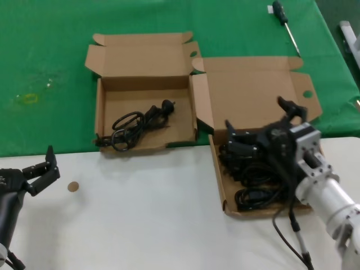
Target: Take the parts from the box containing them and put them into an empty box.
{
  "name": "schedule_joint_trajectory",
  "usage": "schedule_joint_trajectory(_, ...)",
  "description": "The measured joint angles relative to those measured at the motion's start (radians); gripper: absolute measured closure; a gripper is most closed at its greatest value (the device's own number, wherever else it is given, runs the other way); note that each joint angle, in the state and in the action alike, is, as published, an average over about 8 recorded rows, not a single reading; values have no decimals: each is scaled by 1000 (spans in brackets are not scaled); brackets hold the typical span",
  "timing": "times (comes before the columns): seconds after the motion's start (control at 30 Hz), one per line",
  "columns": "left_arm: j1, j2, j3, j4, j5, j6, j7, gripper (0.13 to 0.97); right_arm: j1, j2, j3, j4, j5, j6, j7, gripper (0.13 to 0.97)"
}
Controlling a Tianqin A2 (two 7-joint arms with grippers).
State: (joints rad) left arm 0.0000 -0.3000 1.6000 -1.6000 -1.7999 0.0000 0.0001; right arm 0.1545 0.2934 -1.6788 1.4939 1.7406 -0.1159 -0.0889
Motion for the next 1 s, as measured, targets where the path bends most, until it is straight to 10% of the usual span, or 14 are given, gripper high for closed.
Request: schedule_joint_trajectory(1.0, 0, 0, 0, 0, 0, 0, 0, 132, -120, 5, 61, 82, 46, 90, 69, 129)
